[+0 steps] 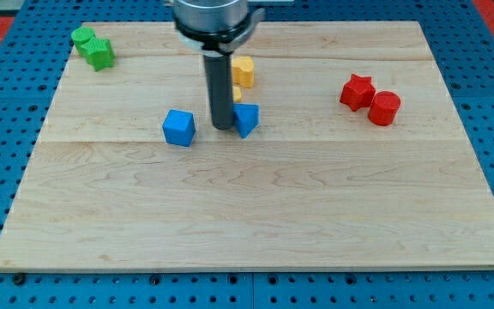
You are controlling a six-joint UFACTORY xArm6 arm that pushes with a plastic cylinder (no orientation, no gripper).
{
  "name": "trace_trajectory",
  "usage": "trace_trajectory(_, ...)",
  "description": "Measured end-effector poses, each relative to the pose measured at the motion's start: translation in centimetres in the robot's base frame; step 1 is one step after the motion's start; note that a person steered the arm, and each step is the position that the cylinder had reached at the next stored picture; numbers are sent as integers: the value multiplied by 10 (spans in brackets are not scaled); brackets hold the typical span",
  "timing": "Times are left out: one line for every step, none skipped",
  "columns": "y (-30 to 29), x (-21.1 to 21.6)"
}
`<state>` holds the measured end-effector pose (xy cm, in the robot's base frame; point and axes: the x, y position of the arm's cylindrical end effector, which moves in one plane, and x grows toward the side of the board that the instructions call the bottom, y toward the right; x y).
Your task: Place the blue triangle to the top right side
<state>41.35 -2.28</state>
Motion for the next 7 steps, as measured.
trace_trajectory(20, 5)
trace_trajectory(42, 19)
trace_trajectory(58, 8)
trace_trajectory(66, -40)
trace_trajectory(74, -66)
trace_trajectory(107, -73)
trace_trajectory(108, -125)
